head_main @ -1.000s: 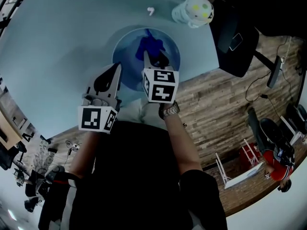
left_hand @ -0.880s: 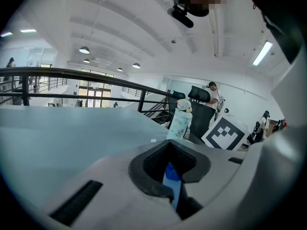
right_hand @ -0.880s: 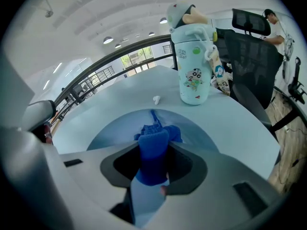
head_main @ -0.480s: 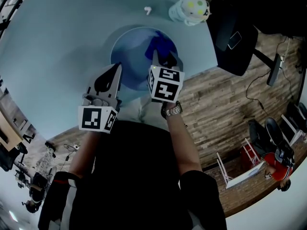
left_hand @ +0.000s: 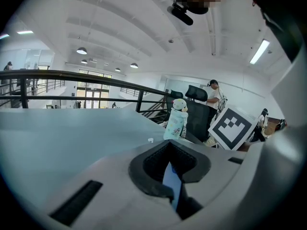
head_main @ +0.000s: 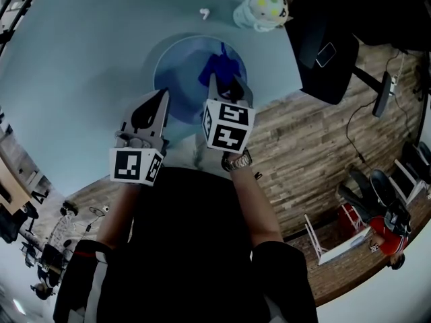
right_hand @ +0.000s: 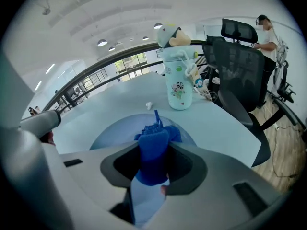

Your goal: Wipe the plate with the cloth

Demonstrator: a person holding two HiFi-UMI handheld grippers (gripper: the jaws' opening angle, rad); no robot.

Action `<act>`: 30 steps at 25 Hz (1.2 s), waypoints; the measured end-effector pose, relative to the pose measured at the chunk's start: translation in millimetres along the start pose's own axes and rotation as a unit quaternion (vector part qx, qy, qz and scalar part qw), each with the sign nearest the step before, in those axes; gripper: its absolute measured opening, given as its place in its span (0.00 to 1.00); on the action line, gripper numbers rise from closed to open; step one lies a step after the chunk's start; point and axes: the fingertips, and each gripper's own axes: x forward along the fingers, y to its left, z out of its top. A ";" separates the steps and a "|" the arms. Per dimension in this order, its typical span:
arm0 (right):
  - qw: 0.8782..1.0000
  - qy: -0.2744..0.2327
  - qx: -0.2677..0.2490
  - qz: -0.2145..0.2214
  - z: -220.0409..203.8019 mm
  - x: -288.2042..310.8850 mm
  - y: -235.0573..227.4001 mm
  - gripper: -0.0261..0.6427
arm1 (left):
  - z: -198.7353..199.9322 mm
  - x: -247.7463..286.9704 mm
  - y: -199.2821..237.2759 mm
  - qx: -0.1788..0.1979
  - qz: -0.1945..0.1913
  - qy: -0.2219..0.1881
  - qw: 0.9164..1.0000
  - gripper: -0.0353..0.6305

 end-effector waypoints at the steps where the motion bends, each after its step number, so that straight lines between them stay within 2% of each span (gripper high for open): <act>1: 1.000 -0.003 -0.003 0.009 0.1 -2.0 5.6 0.22 | -0.3 -1.3 0.1 0.000 0.001 0.000 1.000 0.05; 9: 0.997 0.004 -0.040 0.071 -12.1 -5.0 52.5 0.22 | 4.5 -10.8 2.1 0.002 0.008 -0.009 1.000 0.05; 17: 0.987 0.034 -0.078 0.136 -30.9 -5.4 106.4 0.22 | -0.1 -28.5 13.3 -0.001 0.030 -0.008 1.000 0.05; 23: 0.981 0.067 -0.090 0.159 -49.6 5.4 122.3 0.22 | -5.1 -29.7 17.6 -0.006 0.040 -0.006 0.999 0.05; 30: 0.979 0.088 -0.094 0.161 -61.3 15.7 123.4 0.22 | -3.3 -28.9 16.8 -0.008 0.046 -0.007 0.999 0.05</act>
